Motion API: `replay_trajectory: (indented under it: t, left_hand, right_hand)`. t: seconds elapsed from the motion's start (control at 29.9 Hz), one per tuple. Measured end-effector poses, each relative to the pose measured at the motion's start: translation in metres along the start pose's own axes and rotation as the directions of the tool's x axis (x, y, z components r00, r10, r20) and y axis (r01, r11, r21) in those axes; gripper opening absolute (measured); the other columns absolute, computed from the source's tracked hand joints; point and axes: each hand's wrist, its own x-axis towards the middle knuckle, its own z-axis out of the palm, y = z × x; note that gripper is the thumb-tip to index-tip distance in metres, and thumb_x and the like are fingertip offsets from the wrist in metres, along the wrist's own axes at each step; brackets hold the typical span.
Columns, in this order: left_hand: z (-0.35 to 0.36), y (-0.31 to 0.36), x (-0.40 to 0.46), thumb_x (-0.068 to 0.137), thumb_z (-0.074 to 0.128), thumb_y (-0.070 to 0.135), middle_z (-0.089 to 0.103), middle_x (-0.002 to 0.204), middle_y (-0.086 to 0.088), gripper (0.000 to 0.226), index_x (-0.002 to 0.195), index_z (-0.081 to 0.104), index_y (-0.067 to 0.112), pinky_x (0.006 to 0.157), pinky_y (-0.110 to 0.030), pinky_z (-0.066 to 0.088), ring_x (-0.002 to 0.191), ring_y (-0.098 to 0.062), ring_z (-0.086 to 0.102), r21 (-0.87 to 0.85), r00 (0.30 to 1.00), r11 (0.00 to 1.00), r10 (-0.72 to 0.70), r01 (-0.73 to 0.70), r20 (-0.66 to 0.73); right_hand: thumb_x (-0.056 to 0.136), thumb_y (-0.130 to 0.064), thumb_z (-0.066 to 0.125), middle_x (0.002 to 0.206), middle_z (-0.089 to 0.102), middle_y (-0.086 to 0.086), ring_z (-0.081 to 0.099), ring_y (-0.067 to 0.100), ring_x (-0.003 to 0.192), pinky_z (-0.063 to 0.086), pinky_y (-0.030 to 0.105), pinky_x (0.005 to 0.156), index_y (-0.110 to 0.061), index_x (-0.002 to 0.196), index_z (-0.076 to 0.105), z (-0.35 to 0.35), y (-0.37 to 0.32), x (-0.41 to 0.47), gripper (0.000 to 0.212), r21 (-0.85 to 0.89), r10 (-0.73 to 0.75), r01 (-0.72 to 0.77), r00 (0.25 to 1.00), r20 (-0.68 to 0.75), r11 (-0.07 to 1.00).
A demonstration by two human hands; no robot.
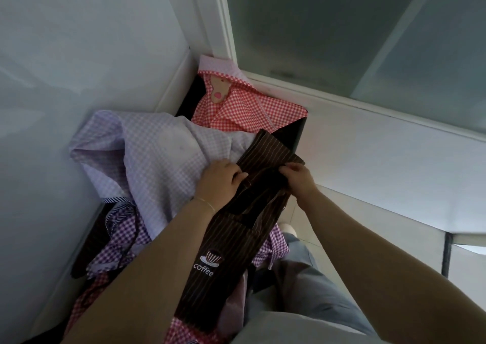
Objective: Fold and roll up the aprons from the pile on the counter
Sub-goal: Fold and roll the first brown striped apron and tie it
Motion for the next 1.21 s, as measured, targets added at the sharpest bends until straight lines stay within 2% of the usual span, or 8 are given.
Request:
replay_trajectory:
  t: [0.2,0.3,0.47,0.67,0.8,0.94,1.07,1.21]
  left_hand:
    - [-0.008,0.01,-0.025,0.094,0.046,0.046,0.057,0.115,-0.006,0.039,0.106,0.063,0.013,0.082,-0.034,0.049,0.102,-0.022,0.055,0.097,0.897,0.963,0.268,-0.251,-0.351]
    - [0.005,0.009,-0.051,0.096,0.04,0.051,0.043,0.147,-0.006,0.05,0.131,0.055,0.018,0.105,-0.04,0.036,0.132,-0.027,0.042,0.312,0.856,0.846,0.494,-0.432,-0.153]
    - [0.029,-0.024,-0.059,0.096,0.029,0.06,0.023,0.158,-0.005,0.064,0.148,0.032,0.024,0.108,-0.05,0.035,0.142,-0.03,0.028,0.392,0.908,0.825,0.412,-0.408,0.077]
    - [0.016,-0.003,-0.062,0.092,0.034,0.059,0.041,0.142,-0.012,0.074,0.148,0.019,0.014,0.101,-0.042,0.042,0.128,-0.026,0.043,-0.199,0.988,0.969,-0.155,0.148,-0.024]
    - [-0.005,-0.003,-0.063,0.098,0.025,0.05,0.057,0.092,0.002,0.049,0.112,0.052,0.011,0.08,-0.032,0.041,0.094,-0.022,0.059,-0.365,0.927,0.852,-0.332,0.375,0.176]
    - [-0.017,-0.01,-0.068,0.101,0.036,0.043,0.055,0.112,0.004,0.039,0.127,0.052,0.019,0.085,-0.023,0.039,0.105,-0.013,0.052,-0.457,0.874,0.76,-0.303,0.462,0.38]
    - [-0.006,-0.008,-0.083,0.096,0.051,0.014,0.058,0.105,0.004,0.023,0.119,0.048,0.014,0.067,-0.011,0.038,0.09,-0.01,0.058,-0.509,0.948,0.81,-0.316,0.292,0.041]
    - [-0.007,-0.021,-0.11,0.095,0.049,0.005,0.053,0.109,0.01,0.032,0.126,0.045,0.011,0.076,-0.016,0.045,0.089,-0.005,0.055,-0.461,0.907,0.88,-0.28,0.113,-0.314]
  right_hand:
    - [0.092,-0.015,0.055,0.092,0.059,0.001,0.055,0.007,0.07,0.045,0.019,0.058,-0.01,0.114,0.06,0.005,0.005,0.007,0.023,-0.298,-0.097,0.078,0.994,-0.049,0.951]
    - [0.092,-0.012,0.054,0.103,0.062,0.006,0.058,0.013,0.077,0.053,0.028,0.072,-0.013,0.112,0.063,0.009,0.003,0.011,0.021,-0.187,-0.016,-0.003,0.995,-0.101,0.982]
    - [0.079,-0.016,0.059,0.132,0.045,0.007,0.052,0.027,0.112,0.05,0.043,0.096,-0.017,0.13,0.048,0.009,0.01,0.003,0.052,0.025,-0.008,0.015,0.967,-0.255,1.0]
    - [0.08,-0.05,0.07,0.122,0.057,0.002,0.054,0.023,0.116,0.044,0.041,0.104,-0.01,0.132,0.046,0.001,0.038,-0.018,0.069,0.402,0.28,-0.275,0.959,0.049,0.873]
    - [0.084,-0.036,0.07,0.132,0.056,0.006,0.056,0.025,0.119,0.045,0.04,0.103,-0.009,0.138,0.042,0.006,0.041,-0.021,0.066,0.226,0.058,-0.058,0.998,0.008,0.972]
    - [0.089,-0.014,0.066,0.138,0.046,0.003,0.052,0.022,0.12,0.052,0.035,0.094,-0.021,0.148,0.014,0.014,0.032,-0.029,0.079,0.167,-0.167,0.183,0.98,-0.106,0.969]
    - [0.092,0.0,0.052,0.133,0.043,-0.003,0.047,0.009,0.111,0.045,0.006,0.068,-0.024,0.148,0.022,0.017,0.026,-0.032,0.067,-0.147,-0.435,0.424,0.898,-0.058,0.894]
    - [0.094,-0.008,0.045,0.133,0.05,0.005,0.056,0.02,0.108,0.051,0.023,0.08,-0.023,0.13,0.054,0.034,-0.003,-0.031,0.04,-0.436,-0.486,0.482,0.867,0.11,0.76]
